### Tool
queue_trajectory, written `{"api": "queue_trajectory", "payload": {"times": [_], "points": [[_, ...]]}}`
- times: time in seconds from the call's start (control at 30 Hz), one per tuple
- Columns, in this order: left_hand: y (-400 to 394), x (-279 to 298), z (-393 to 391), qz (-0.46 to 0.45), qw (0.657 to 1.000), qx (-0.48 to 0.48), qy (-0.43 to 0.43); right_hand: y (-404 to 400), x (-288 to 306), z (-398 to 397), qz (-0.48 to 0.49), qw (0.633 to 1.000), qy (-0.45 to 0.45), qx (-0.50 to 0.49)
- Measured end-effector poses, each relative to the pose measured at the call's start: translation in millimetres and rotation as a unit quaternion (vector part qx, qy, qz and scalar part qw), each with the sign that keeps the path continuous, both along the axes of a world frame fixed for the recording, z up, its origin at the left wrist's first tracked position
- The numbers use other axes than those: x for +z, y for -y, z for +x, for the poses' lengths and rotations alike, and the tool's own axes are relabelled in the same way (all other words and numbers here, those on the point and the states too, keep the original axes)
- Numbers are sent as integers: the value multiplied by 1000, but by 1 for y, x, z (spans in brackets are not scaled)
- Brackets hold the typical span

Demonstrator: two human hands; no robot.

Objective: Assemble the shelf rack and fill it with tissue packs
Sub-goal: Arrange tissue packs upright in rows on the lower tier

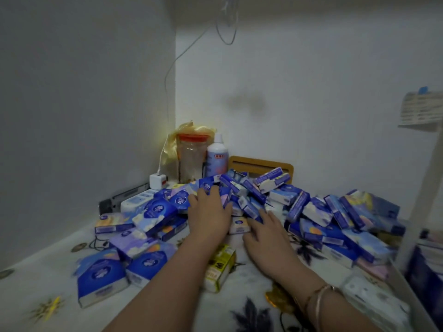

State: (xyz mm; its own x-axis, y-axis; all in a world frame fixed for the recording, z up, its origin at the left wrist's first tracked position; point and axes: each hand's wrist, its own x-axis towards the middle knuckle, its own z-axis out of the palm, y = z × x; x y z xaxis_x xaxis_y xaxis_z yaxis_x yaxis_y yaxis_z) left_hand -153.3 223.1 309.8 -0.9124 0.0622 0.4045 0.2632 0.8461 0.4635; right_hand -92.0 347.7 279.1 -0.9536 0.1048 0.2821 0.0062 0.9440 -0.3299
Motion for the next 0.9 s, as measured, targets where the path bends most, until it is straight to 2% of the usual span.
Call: {"api": "queue_trajectory", "payload": {"times": [0.07,0.13,0.2,0.27,0.4,0.5,0.57,0.6,0.63,0.67,0.7,0.73,0.77,0.8,0.83,0.9], "points": [[0,4,5,62,998,-16,20,1,0,0,-43,999,-26,5],[2,8,8,166,984,-49,45,4,5,4,-128,988,-85,7],[6,12,13,316,939,-103,87,5,13,12,-246,959,-139,27],[7,15,18,399,898,-148,117,7,21,23,-342,923,-166,63],[1,14,26,399,879,-208,155,16,26,38,-472,856,-165,131],[-1,12,29,396,873,-237,158,20,33,41,-587,786,-139,139],[-1,9,30,394,873,-247,149,17,38,41,-616,765,-130,135],[-2,8,31,396,872,-249,147,13,39,41,-606,775,-131,128],[-3,8,32,398,871,-249,143,10,39,42,-558,810,-144,107],[-4,8,32,397,872,-247,144,4,38,42,-458,870,-170,64],[-5,8,33,397,872,-248,147,-3,36,42,-306,932,-196,2],[-6,7,33,399,869,-252,151,-9,36,43,-140,968,-201,-62],[-6,6,33,407,861,-261,156,-15,34,44,-4,976,-184,-112],[-6,6,33,417,853,-267,166,-21,32,45,83,974,-154,-148],[-6,7,34,426,844,-274,175,-26,30,45,128,970,-116,-173],[-6,9,37,451,823,-286,194,-33,25,45,153,962,-74,-212]]}}
